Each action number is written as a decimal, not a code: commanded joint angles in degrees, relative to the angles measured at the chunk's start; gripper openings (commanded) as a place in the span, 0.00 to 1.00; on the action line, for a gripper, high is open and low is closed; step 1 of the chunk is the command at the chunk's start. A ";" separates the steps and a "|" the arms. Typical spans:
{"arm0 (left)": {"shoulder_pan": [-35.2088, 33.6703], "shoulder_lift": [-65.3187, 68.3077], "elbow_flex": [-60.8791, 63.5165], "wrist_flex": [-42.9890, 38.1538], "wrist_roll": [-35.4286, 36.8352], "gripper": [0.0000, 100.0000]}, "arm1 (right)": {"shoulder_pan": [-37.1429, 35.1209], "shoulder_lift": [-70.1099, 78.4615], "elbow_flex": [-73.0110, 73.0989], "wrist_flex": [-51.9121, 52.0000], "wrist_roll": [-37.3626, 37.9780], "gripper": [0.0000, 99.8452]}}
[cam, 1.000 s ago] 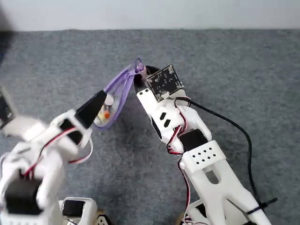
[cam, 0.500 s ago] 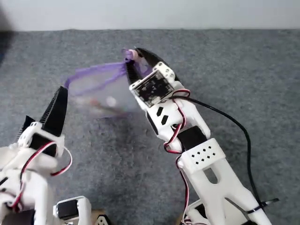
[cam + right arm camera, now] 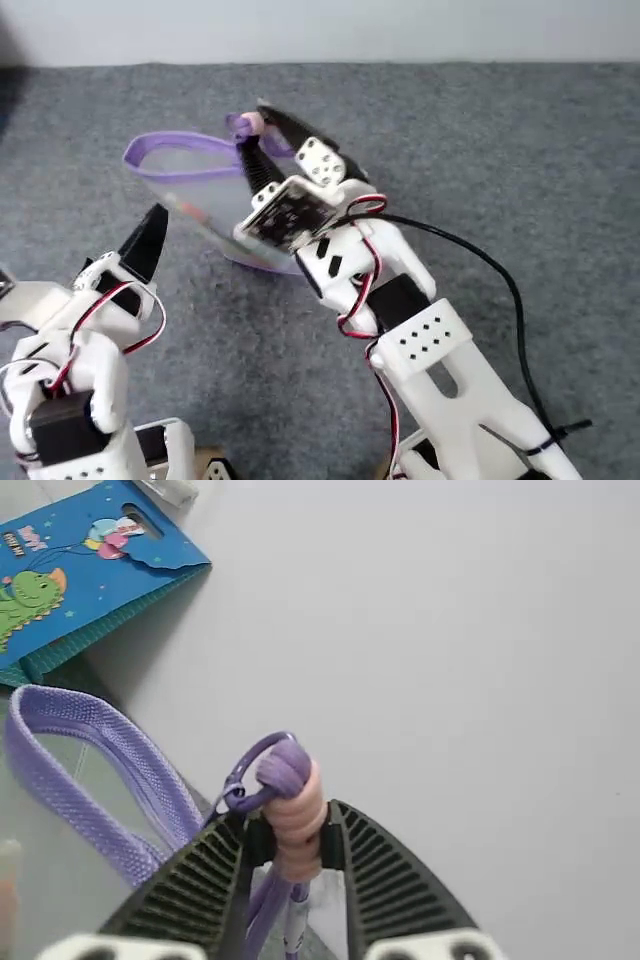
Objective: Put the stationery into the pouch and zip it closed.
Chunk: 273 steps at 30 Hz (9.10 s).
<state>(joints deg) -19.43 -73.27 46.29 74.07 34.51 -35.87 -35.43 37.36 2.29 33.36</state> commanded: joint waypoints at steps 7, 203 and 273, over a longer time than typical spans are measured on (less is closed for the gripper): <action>-0.26 0.35 7.78 -14.33 -1.32 0.39 | -6.99 -11.56 -4.92 14.37 2.81 0.01; 24.00 -15.47 -10.24 11.87 -20.48 0.33 | 19.56 29.67 -26.90 3.38 5.63 0.01; 33.93 -15.47 -11.21 6.77 -4.04 0.28 | 33.45 -21.76 -13.54 78.64 -39.56 0.01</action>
<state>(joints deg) 17.76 -88.48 36.88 79.87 29.93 0.62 -54.51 24.00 76.40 -5.67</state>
